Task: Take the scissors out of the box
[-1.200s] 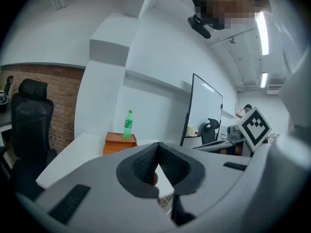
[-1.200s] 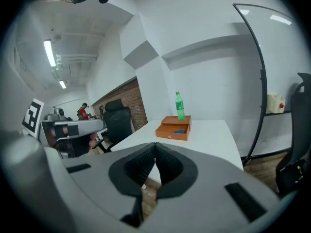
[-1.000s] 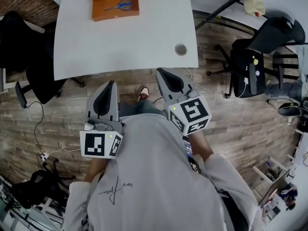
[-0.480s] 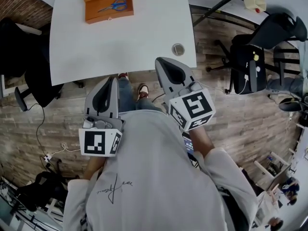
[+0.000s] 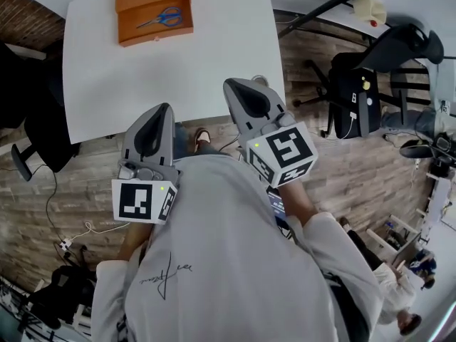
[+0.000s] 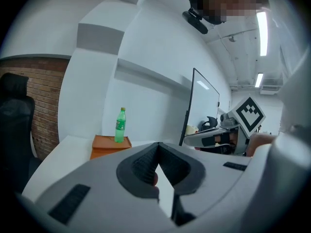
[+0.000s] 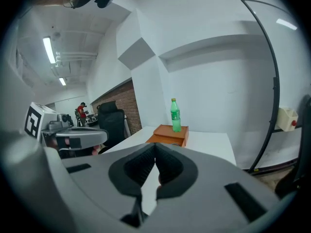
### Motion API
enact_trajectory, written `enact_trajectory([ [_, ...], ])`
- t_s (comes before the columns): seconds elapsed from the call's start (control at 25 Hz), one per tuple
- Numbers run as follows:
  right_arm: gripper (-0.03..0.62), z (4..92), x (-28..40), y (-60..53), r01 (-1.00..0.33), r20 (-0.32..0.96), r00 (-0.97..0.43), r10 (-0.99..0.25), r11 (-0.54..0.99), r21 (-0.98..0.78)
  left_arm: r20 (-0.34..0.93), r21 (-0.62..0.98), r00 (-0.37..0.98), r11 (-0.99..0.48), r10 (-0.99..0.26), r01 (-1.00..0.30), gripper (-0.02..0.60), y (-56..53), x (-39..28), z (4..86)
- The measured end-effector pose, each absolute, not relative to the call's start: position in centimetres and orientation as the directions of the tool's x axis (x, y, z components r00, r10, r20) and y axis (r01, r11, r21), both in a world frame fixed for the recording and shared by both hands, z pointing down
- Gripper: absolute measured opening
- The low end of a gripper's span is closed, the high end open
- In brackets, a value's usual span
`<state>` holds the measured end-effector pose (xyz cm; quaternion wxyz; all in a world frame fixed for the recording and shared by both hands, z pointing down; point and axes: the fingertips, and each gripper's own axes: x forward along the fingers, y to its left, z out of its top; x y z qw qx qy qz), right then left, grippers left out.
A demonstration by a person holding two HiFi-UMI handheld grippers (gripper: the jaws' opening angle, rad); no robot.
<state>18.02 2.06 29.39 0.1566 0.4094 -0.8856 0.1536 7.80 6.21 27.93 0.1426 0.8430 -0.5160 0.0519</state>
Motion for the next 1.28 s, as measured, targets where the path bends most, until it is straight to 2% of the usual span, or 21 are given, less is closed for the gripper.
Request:
enact_trajectory([
  [0.24, 0.009, 29.3, 16.9, -1.4, -0.773, 0.440, -0.598, -0.670, 0.628, -0.094, 0.228, 0.205, 0.504, -0.465, -0.833, -0.861, 0.003, 3.5, 6.7, 28.1],
  [0.56, 0.009, 29.8, 14.9, -4.9, -0.758, 0.497, -0.581, -0.644, 0.651, -0.042, 0.203, 0.236, 0.496, -0.449, -0.844, -0.862, 0.003, 0.0, 3.0, 28.1],
  [0.88, 0.009, 31.5, 11.3, -8.0, -0.695, 0.560, -0.587, -0.585, 0.719, 0.023, 0.199, 0.246, 0.496, -0.447, -0.845, -0.860, 0.003, -3.0, 0.2, 28.4],
  [1.08, 0.009, 32.2, 10.3, -10.3, -0.693, 0.567, -0.621, -0.541, 0.717, -0.075, 0.203, 0.267, 0.507, -0.451, -0.838, -0.852, 0.003, -4.2, -1.4, 28.9],
  [1.28, 0.009, 33.6, 9.6, -12.1, -0.660, 0.624, -0.572, -0.532, 0.751, 0.035, 0.210, 0.283, 0.523, -0.460, -0.826, -0.842, 0.005, -5.3, -2.8, 29.6],
])
